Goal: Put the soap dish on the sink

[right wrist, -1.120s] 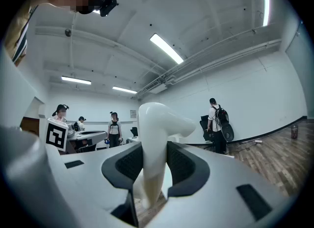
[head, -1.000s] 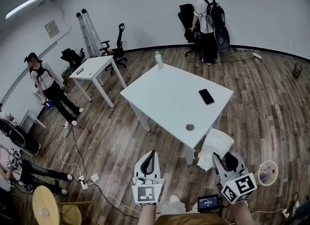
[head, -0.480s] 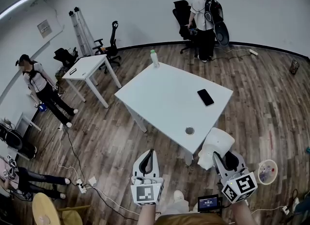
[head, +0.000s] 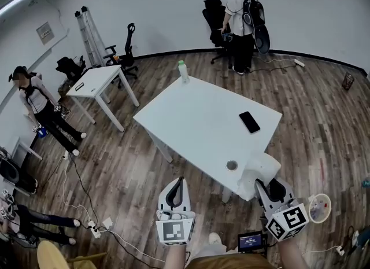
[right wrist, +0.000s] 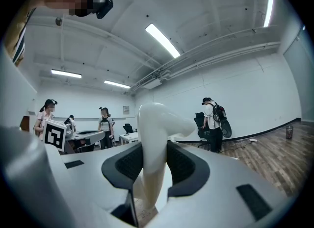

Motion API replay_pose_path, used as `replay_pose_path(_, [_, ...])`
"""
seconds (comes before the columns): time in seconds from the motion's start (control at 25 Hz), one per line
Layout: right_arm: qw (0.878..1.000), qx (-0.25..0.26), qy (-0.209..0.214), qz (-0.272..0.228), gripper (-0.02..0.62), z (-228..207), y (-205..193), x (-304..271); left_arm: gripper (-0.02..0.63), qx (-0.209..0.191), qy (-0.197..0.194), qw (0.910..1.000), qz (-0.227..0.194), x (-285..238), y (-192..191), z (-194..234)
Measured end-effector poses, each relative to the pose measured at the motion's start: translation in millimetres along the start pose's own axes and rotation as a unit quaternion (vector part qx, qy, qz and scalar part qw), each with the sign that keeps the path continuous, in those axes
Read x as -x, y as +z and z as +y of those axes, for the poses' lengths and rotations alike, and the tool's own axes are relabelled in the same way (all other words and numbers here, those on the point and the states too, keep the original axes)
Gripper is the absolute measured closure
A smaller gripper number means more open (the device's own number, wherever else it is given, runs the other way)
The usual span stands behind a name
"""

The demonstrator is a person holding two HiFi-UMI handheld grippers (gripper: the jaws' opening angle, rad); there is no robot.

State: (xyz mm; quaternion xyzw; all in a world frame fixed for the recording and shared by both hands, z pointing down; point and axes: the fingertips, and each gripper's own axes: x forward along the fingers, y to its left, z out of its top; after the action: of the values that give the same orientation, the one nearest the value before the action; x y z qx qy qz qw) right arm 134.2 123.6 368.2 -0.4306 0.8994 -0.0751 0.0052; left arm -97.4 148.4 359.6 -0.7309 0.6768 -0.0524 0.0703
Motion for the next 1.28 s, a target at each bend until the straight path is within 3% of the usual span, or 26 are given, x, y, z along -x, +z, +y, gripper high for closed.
replay_pose_path(0.24, [1.000,-0.003,-0.012,0.001,0.457,7.1,-2.0,-21.7,0.598,0.027,-0.011,0.9995,-0.013,-12.2,-9.0,17.8])
replay_pose_path(0.6, [1.000,-0.023,-0.019,0.010,0.457,10.2,-11.8,-41.3,0.598,0.028,-0.021,0.9993,-0.015,-28.7,-12.0,33.1])
replay_pose_path(0.8, [0.999,-0.030,-0.015,0.014,0.456,0.2,-12.5,-60.5,0.598,0.021,-0.018,0.9996,0.010,-42.4,-24.2,37.1])
replay_pose_path(1.28, [0.998,-0.044,0.017,0.028,0.457,-48.9,-17.1,-143.9,0.598,0.013,-0.013,0.9995,0.024,-133.4,-41.9,42.4])
